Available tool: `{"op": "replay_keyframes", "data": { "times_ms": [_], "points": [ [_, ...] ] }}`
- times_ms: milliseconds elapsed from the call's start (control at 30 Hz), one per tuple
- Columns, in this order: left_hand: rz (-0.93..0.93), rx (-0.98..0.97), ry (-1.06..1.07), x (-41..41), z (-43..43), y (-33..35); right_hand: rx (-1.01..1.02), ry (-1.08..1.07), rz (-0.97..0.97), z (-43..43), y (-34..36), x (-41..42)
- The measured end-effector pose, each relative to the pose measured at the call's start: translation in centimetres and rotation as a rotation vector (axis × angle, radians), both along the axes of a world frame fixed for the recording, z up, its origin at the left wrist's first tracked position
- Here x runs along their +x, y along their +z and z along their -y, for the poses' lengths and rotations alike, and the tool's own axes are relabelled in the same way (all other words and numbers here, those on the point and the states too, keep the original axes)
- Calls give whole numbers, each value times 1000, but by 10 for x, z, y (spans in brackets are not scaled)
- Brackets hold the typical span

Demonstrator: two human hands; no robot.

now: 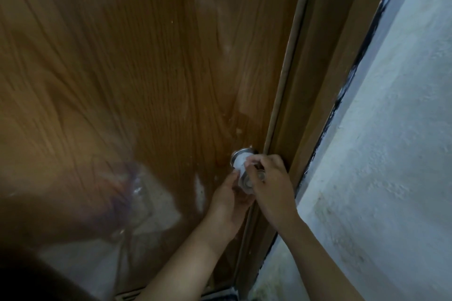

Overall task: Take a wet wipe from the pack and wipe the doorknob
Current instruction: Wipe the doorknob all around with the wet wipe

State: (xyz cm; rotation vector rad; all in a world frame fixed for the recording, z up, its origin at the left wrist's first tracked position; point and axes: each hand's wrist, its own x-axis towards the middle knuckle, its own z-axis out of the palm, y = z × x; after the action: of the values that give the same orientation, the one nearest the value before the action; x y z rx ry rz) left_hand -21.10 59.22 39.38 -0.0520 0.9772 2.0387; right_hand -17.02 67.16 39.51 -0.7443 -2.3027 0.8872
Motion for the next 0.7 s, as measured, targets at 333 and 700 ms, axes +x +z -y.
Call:
{"op": "replay_keyframes", "data": {
  "times_ms": [333, 700],
  "points": [
    [26, -10, -349, -31, -13, 6, 175, -72, 23, 0, 15, 19],
    [9, 1, -254, -25, -29, 5, 140, -155, 58, -2, 16, 36]
  ]
}}
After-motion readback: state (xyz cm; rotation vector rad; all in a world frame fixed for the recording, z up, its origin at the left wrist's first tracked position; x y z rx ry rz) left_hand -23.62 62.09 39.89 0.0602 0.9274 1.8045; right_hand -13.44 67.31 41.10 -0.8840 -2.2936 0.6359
